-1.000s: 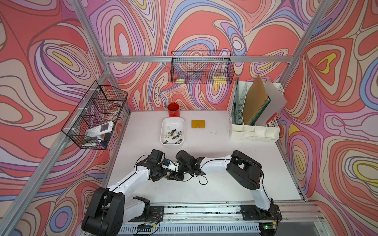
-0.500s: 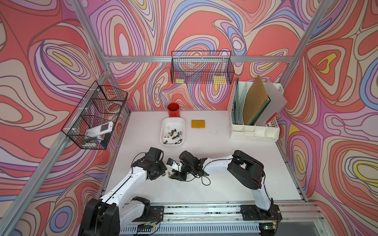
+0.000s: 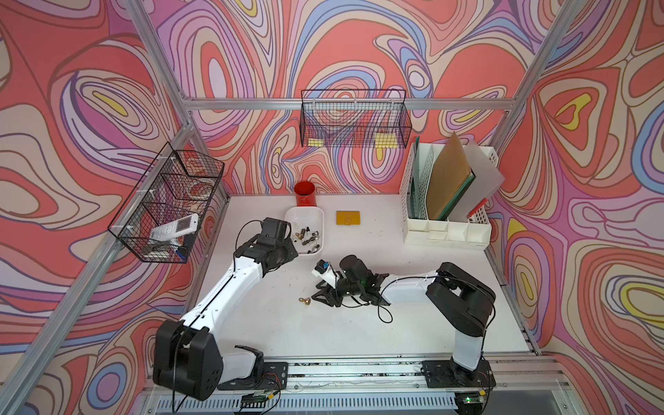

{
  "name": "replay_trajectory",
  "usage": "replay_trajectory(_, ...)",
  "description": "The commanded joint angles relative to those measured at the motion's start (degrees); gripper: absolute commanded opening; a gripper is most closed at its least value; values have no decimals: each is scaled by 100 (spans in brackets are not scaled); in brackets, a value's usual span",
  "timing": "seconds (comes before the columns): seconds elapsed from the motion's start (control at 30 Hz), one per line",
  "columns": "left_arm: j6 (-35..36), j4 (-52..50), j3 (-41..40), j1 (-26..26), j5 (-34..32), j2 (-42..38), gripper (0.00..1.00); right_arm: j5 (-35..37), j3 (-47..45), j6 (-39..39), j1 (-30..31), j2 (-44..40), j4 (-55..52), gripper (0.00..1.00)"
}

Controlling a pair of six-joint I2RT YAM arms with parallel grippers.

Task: Put the chess pieces into the storage box
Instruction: Place the chess piece in the storage box, then pick up the chess piece at the center of the board.

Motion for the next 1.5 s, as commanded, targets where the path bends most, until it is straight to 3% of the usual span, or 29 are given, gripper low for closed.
replay_trajectory(0.0, 720, 666, 554, 28, -462, 692, 1, -14, -233, 373, -196, -169, 482, 49)
replay_trajectory(0.3, 1786, 2304, 1527, 28, -1391, 2494, 2, 1, -131, 291, -286, -183, 378, 49)
replay_trajectory(0.57, 2024, 2532, 2607, 26, -1712, 3881, 5, -127, -111, 369, -331, -80, 517, 49)
replay_trajectory(0.73, 1896, 2500, 3079, 28, -1742, 4458, 15, -132, -70, 322, -339, -50, 398, 49)
replay_trajectory(0.8, 1811, 2483, 3144, 27, -1719, 4537, 24, -142, -9, 259, -348, -51, 262, 49)
replay_trajectory(0.97, 1750, 2481, 3065, 27, -1736, 4402, 36, -226, 168, 120, -340, -47, -92, 49)
replay_trajectory(1.23, 1671, 2274, 2653, 24, -1520, 3258, 37, -601, 1150, -743, -316, 200, -1721, 48)
replay_trajectory(1.47, 1271, 39, 2524, 25, -1570, 1821, 37, -80, 2304, -2039, -21, 733, -3424, 45)
